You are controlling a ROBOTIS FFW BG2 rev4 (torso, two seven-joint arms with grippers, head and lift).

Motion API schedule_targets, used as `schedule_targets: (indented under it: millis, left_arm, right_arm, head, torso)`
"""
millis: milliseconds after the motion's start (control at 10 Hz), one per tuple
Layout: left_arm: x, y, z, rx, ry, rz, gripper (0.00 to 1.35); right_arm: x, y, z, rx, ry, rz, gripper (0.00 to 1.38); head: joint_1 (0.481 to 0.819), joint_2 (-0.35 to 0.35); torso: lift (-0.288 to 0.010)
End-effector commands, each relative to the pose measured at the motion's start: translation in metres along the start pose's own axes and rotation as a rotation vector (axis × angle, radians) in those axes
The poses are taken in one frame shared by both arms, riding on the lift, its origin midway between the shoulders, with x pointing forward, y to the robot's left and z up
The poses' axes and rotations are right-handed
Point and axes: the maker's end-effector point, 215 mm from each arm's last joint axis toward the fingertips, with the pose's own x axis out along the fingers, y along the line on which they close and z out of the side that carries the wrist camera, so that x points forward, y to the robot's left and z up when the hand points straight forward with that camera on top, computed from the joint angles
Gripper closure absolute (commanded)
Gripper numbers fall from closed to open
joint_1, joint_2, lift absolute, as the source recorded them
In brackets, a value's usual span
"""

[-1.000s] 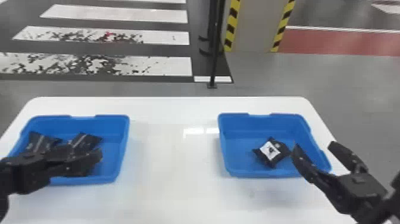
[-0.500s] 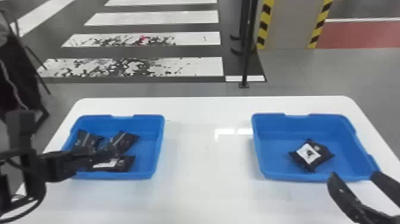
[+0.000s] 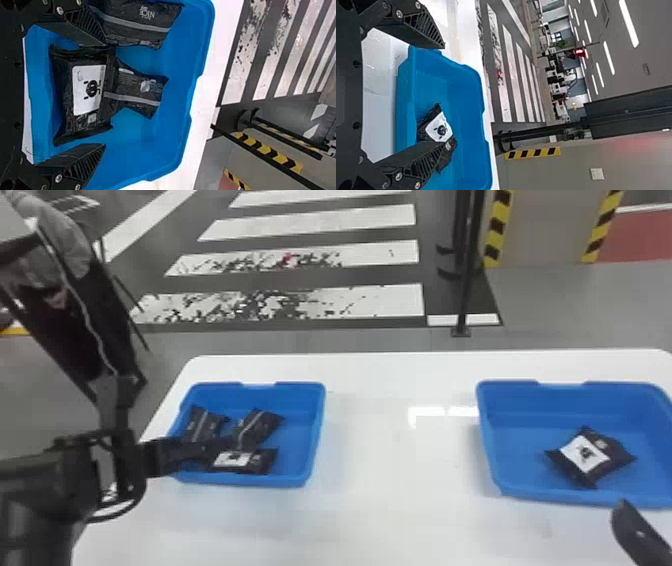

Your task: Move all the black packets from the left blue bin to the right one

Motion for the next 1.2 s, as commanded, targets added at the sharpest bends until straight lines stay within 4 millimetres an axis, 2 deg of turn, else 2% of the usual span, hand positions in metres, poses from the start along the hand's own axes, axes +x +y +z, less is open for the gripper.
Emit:
schedule_targets:
  millis: [0,300,500,600,700,800,900,1100]
  left_arm:
    - [0.018,0.003,-0.006,-0.024,0.051,-0.006,0.15]
    - [0.027,0.018,-0.022,-0.075,0.109,0.033,0.17]
    - [0.043,0.021,-0.028,-0.103,0.122,0.014,0.27]
    - [0.049,0.018,-0.027,-0.102,0.121,0.002,0.50]
    - [0.052,0.014,-0.026,-0.091,0.125,-0.003,0.84]
    - [0.054,0.012,-0.021,-0.059,0.112,-0.007,1.05]
    - [0.055,0.012,-0.013,-0.038,0.092,-0.010,1.20]
    - [0.049,0.005,0.002,-0.011,0.069,-0.031,1.20]
  right_arm:
    - [0.001,0.001,-0.003,0.012,0.003,0.004,0.18]
    - [0.004,0.002,-0.006,0.030,0.006,0.012,0.18]
    - [0.004,0.001,-0.008,0.033,0.007,0.012,0.18]
    - [0.005,0.001,-0.008,0.036,0.006,0.014,0.18]
    - [0.005,0.001,-0.009,0.038,0.008,0.014,0.18]
    - [0.006,0.001,-0.007,0.040,0.005,0.015,0.18]
    - [0.005,0.001,-0.011,0.048,0.009,0.014,0.18]
    - [0.005,0.002,-0.009,0.050,0.006,0.018,0.18]
  head:
    - [0.695,0.194]
    - [0.695,0.197]
    - [0.695,0.205]
    - [0.695,0.201]
    - [0.695,0.196]
    - [0.695,0.192]
    - [0.695,0.186]
    - [0.695,0.182]
  torso:
    - [-0.139]
    - [-0.139]
    - [-0.139]
    - [-0.139]
    - [-0.139]
    - [-0.139]
    - [-0.139]
    - [-0.139]
